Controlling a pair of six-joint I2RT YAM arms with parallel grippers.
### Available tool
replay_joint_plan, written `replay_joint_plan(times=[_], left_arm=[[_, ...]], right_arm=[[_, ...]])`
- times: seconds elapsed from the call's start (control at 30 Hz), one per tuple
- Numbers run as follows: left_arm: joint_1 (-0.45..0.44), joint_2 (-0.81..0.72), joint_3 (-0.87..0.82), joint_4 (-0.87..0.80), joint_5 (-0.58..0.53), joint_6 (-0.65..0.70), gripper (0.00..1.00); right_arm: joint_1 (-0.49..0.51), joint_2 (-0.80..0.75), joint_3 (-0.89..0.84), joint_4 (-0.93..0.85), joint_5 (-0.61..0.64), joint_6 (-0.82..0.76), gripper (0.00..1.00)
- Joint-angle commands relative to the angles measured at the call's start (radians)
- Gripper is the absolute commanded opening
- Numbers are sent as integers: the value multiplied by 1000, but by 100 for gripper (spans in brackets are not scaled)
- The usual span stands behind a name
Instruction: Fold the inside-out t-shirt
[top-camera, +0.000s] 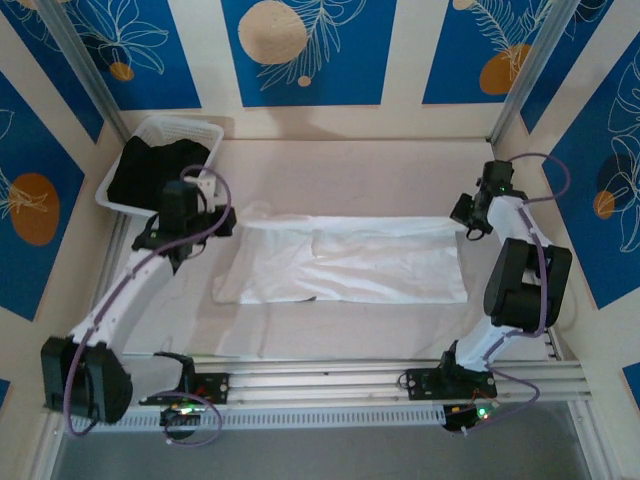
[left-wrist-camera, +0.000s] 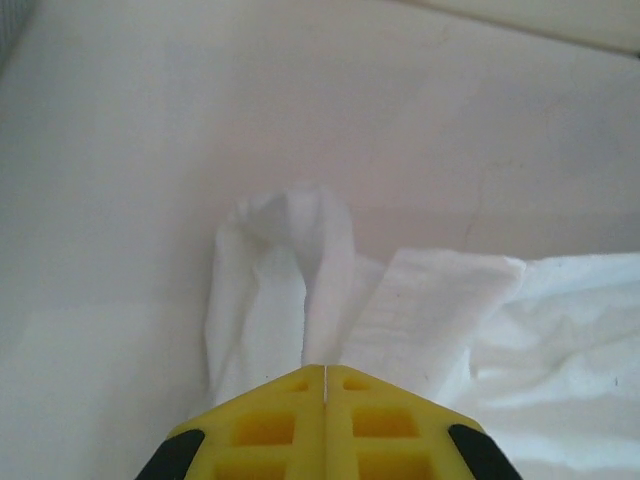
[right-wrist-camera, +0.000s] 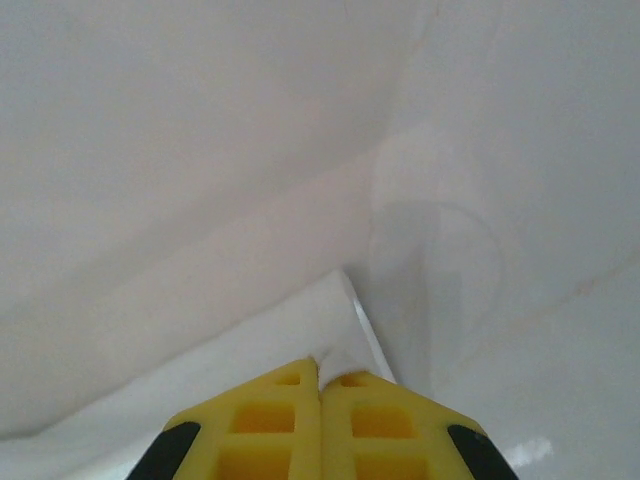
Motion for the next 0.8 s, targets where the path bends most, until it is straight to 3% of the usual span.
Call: replay_joint_plan(times=[0.0, 0.2, 0.27, 0.33, 0.4, 0.57, 0.7, 0.77], left_arm=[[-21, -103, -126, -11, 24, -88, 0], [-27, -120, -309, -1, 22, -146, 0], [-28, -102, -324, 9, 38, -151, 11], [-27, -91, -314, 3, 45, -146, 30], [-27, -96, -289, -2, 25, -132, 38], [-26, -28, -204, 98, -61, -138, 47], [-39, 222, -42, 145, -34, -93, 51], [-92, 323, 53, 126, -93, -10, 54]], right_arm=[[-2, -56, -81, 48, -24, 66, 6], [2, -79, -192, 100, -2, 137, 17], [9, -106, -199, 98, 38, 149, 27], [20, -164, -214, 103, 84, 153, 39], [50, -237, -234, 129, 108, 141, 46], [281, -351, -281, 250, 106, 35, 53], [474, -252, -228, 272, 30, 25, 54], [535, -172, -179, 246, 24, 35, 54]])
